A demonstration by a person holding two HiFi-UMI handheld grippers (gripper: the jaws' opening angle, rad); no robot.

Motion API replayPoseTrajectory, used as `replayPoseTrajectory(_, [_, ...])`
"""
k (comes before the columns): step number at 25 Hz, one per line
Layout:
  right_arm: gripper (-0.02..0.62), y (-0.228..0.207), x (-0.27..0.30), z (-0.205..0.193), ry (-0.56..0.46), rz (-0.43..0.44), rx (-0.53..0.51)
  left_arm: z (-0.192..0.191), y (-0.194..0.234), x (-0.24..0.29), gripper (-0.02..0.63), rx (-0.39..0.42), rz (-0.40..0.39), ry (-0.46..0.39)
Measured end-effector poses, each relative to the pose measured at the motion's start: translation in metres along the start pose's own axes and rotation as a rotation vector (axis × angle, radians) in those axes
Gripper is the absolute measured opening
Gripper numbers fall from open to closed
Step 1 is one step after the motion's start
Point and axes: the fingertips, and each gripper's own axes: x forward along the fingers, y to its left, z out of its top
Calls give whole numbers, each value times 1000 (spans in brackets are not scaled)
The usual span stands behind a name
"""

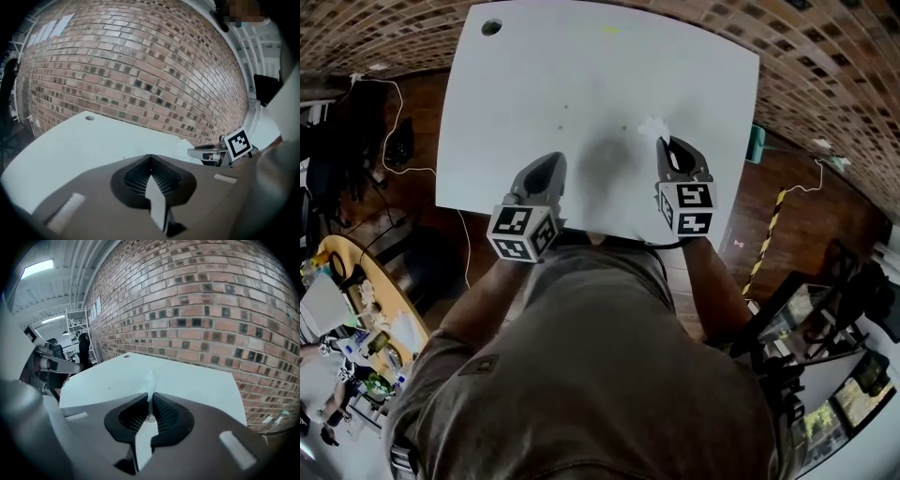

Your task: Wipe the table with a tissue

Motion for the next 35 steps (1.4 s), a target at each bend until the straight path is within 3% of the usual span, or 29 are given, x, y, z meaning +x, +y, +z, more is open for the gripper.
replayPoseTrajectory(15, [39, -10, 58, -20, 125, -16, -22, -15, 25, 31, 2, -14, 5, 85])
replayPoseTrajectory(35, [38, 10, 81, -30, 200, -2, -116, -14, 40, 37, 2, -33, 7, 100])
